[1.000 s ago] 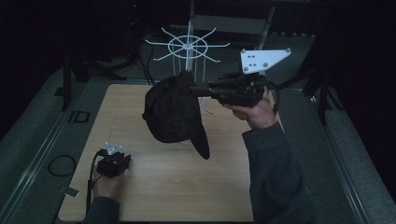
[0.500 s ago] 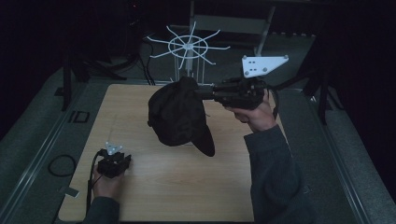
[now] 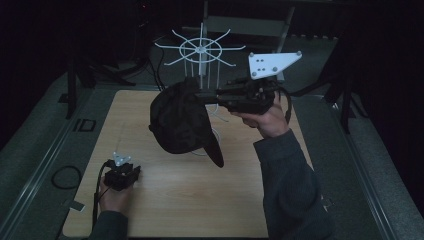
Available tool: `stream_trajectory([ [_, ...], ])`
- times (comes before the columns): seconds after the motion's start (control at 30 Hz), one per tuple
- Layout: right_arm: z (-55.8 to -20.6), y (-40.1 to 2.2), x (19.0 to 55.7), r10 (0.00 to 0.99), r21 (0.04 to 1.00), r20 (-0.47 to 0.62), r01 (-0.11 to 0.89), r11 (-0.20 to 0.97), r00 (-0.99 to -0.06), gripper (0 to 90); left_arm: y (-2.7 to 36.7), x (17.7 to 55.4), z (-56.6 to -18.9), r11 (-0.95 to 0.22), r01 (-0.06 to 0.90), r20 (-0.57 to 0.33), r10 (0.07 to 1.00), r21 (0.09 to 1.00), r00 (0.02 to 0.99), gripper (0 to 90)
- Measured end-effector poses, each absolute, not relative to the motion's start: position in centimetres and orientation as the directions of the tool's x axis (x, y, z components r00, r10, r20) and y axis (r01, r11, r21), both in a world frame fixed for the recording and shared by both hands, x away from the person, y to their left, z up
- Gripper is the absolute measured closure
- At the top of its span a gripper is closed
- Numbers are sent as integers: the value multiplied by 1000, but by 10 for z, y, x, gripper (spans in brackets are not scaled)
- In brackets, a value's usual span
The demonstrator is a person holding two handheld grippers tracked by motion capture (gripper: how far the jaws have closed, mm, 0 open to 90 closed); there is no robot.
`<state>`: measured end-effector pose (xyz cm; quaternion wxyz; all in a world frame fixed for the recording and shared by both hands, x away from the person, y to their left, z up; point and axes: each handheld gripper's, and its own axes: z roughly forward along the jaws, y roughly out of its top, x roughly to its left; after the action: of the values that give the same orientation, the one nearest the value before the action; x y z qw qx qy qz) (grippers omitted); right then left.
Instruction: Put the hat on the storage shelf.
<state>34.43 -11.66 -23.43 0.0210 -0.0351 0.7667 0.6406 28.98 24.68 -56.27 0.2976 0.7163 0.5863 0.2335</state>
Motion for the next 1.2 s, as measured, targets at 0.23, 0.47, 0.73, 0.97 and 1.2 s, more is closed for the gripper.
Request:
stream_trajectory([
  [0.23,-224,-109,341,-42,981,-92,-98,165,-995,876,247,290,-563,-137,700,-12,979,701,204,674],
  [0.47,-215,-106,344,-44,984,-97,-103,147,-994,877,247,290,-563,-138,699,-12,979,702,205,674],
  [0.73,-207,-107,349,-30,986,-94,-97,133,-995,876,246,289,-563,-141,698,-12,978,702,210,672],
  [0.97,-199,-111,354,-18,990,-93,-94,106,-996,877,245,289,-563,-148,697,-9,976,702,216,672],
  [1.2,-215,-126,373,44,996,-33,-29,87,-998,875,245,288,-564,-144,693,-11,977,707,214,669],
])
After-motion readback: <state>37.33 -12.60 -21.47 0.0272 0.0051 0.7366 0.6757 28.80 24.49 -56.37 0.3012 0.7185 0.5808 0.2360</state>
